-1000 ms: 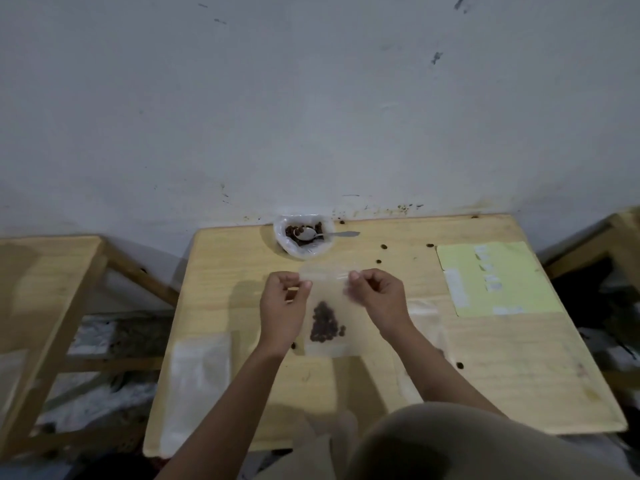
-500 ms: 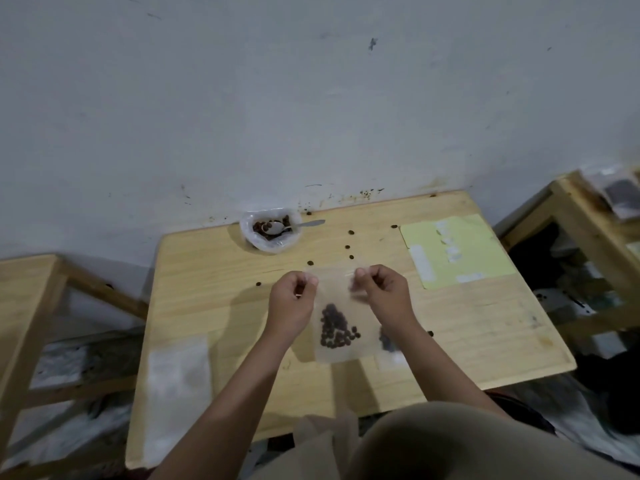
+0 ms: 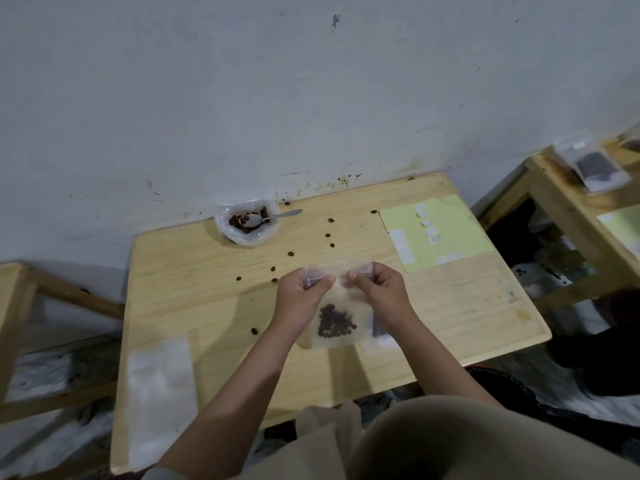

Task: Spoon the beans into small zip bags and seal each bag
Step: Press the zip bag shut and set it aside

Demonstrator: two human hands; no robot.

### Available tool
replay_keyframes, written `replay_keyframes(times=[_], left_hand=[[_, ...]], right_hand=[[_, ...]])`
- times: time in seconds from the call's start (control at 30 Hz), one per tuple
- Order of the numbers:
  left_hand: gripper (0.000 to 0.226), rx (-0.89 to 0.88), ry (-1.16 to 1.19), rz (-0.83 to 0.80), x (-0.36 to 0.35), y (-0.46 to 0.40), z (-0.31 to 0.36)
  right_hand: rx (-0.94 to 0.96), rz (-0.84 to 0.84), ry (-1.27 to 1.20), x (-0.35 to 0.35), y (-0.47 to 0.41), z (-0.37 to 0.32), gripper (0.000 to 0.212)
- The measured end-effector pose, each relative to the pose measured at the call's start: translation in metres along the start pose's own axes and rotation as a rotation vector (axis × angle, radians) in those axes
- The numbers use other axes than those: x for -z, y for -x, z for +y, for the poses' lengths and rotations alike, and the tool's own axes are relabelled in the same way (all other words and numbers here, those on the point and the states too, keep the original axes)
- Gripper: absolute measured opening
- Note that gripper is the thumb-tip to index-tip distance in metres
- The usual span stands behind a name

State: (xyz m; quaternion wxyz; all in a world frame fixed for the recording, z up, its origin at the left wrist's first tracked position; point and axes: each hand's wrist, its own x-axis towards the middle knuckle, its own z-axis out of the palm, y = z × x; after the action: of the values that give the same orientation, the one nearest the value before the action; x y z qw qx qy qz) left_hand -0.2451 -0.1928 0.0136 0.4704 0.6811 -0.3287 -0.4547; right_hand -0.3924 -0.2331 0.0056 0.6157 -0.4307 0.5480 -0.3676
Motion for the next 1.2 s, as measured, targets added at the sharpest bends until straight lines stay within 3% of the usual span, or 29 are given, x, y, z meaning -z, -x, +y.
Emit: replay_keyframes(times=[0.1, 0.2, 0.33, 0.4, 0.53, 0.67, 0.73, 0.87, 1.07, 1.2], left_hand=[[0.008, -0.005, -0.002, 0.001, -0.012, 0.001, 0.0], [0.015, 0.022, -0.004, -0.013, -0.025, 0.004, -0.004], [0.035, 0.08, 0.056, -0.055, -0.04, 0.008, -0.013], [0.051, 0.113, 0.08, -0.078, -0.045, 0.008, -0.016], [0.017, 0.128, 0.082, -0.049, -0.051, 0.001, -0.015], [0.025, 0.133, 0.074, -0.005, -0.057, -0.004, -0.02], [0.029, 0.164, 0.088, 0.047, -0.059, -0.007, -0.027], [0.017, 0.203, 0.087, 0.12, -0.062, -0.01, -0.035], [0.011, 0.084, -0.173, 0.221, -0.068, -0.026, -0.045], [0.04, 0.053, -0.272, 0.17, -0.068, -0.032, -0.041]], right_hand=[[-0.041, 0.022, -0.079, 0.006, 0.003, 0.001, 0.022], [-0.062, 0.047, -0.096, 0.016, 0.005, 0.002, 0.039], [-0.085, 0.084, -0.067, 0.029, 0.004, -0.001, 0.01], [-0.069, 0.077, -0.062, 0.034, 0.002, -0.002, 0.011], [-0.071, 0.02, -0.07, 0.045, -0.002, 0.001, 0.023], [-0.123, 0.072, -0.101, 0.055, -0.006, 0.002, 0.022], [-0.11, 0.132, -0.031, 0.057, -0.013, 0.004, 0.022], [-0.033, 0.183, 0.286, 0.057, -0.029, 0.01, 0.02], [-0.041, 0.267, 0.544, 0.052, -0.045, 0.018, 0.02], [-0.049, 0.298, 0.639, 0.054, -0.052, 0.026, 0.038]])
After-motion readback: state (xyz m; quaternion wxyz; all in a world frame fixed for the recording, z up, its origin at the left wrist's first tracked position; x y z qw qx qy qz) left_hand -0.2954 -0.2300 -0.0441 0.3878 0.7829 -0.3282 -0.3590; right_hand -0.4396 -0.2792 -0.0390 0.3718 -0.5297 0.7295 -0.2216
